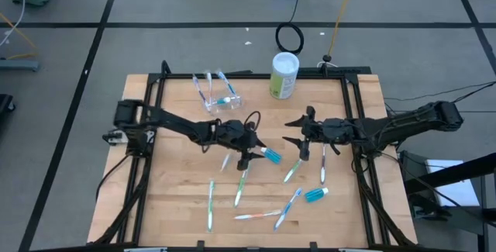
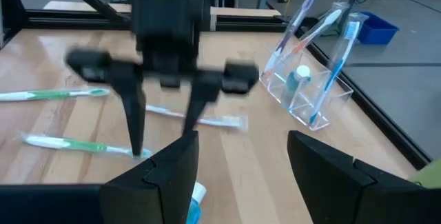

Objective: Pick & Place toothbrushing station
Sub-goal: Put the top blue mouthwash into the transparent organizer

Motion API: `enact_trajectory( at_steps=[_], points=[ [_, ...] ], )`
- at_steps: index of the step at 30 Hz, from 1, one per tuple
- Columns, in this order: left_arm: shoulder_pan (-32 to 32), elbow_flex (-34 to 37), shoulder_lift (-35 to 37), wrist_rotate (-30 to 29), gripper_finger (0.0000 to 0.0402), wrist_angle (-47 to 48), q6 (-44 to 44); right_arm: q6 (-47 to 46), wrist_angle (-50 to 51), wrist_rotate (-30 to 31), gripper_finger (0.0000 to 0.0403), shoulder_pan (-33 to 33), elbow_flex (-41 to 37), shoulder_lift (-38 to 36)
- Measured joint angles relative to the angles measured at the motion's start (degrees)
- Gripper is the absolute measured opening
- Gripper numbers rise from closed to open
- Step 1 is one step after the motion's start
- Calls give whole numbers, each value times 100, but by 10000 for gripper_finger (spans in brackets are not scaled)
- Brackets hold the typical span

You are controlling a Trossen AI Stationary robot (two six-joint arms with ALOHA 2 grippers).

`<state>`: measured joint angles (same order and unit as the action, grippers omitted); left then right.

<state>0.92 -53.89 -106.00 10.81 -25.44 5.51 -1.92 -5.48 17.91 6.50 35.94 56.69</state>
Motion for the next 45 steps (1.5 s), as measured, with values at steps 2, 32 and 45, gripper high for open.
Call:
enact_trajectory(
  at_steps=[2,32,45],
  points=[
    [32,4,-290,-11,219,-163,168,0,9,2,215,0,0,-2],
    [576,0,-1268,476,170,-965,429,0,-4,-2,215,-2,0,0],
    [355,-760,-1268,791,256,-153,1025,85,-2,-4,215,-3,2,0]
  ],
)
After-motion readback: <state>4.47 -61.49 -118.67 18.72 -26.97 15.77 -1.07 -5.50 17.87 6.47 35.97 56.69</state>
